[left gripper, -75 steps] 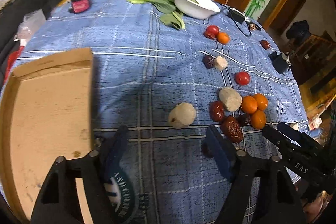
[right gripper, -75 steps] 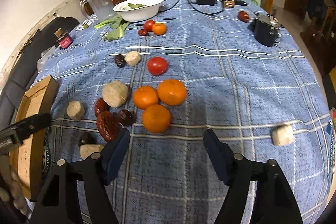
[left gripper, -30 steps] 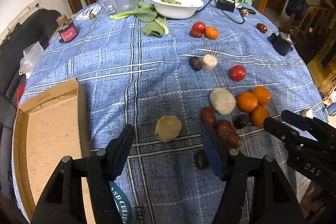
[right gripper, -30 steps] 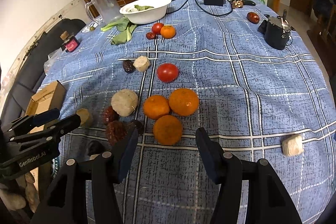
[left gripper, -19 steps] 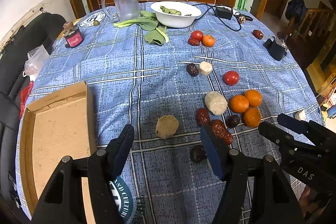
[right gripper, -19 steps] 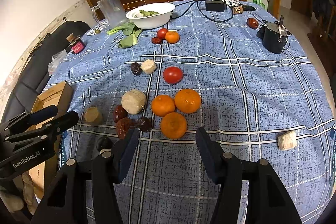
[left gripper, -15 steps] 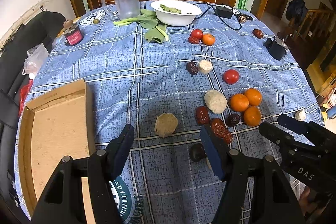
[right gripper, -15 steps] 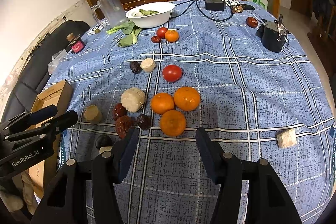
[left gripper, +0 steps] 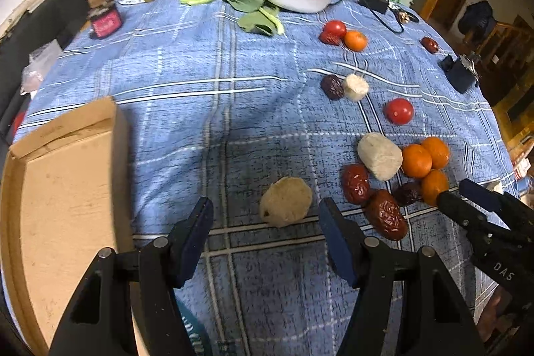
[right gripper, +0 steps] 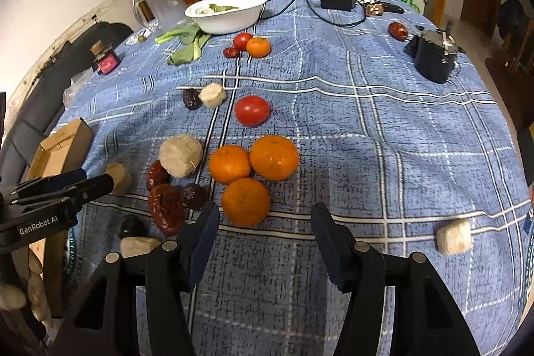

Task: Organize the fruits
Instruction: 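Grasp the beige round cake with the left tool while the right tool grasps the tangerine, then carry both items into the cardboard box and open both tools, then withdraw both tools from the box back over the table, then grasp a beige square cake with the left tool while the right tool grasps a white bun, then carry the square cake and white bun into the box and release both, then withdraw both tools from the box toward the remaining food, then grasp another beige round cake with the left tool while the right tool grasps a tangerine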

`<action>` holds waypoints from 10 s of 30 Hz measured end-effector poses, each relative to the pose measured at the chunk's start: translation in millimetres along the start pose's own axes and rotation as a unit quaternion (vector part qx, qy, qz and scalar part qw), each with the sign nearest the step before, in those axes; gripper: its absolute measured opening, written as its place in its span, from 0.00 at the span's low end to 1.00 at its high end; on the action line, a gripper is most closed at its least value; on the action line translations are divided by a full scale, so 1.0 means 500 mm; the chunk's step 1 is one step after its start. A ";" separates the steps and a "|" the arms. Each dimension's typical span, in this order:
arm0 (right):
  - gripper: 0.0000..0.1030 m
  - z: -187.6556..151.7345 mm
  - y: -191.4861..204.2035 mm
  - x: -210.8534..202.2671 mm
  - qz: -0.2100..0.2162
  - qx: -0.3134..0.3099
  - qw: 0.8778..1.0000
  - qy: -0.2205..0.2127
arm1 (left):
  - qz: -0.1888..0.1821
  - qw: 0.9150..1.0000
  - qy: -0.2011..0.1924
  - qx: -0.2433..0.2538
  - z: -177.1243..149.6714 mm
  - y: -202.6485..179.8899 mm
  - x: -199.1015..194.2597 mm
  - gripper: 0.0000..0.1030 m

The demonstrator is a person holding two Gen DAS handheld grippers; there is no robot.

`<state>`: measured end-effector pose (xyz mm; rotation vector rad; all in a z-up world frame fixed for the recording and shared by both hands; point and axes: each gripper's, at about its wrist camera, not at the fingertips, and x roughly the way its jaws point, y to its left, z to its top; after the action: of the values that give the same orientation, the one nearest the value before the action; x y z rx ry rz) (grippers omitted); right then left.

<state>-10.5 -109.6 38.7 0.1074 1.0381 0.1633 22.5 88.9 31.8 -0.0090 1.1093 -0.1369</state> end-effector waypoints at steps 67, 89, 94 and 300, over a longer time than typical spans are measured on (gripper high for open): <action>0.41 0.084 0.627 0.170 0.118 -0.151 0.981 0.043 | 0.094 0.988 -0.003 -0.126 -0.024 0.499 -0.063 0.44; 0.62 -0.009 0.281 -0.048 0.023 -0.020 0.999 -0.020 | 0.095 0.990 -0.093 -0.049 -0.057 0.166 -0.240 0.59; 0.62 -0.034 0.215 -0.090 0.016 -0.016 0.999 -0.028 | 0.091 0.991 -0.100 -0.015 -0.058 0.058 -0.252 0.59; 0.49 0.073 -0.048 0.050 0.057 0.030 0.998 0.018 | -0.074 0.996 -0.020 0.038 0.069 -0.121 0.016 0.55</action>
<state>35.6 -129.1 32.2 0.2180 1.0739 0.2377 50.6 25.9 44.7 -0.0265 1.0625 -0.3107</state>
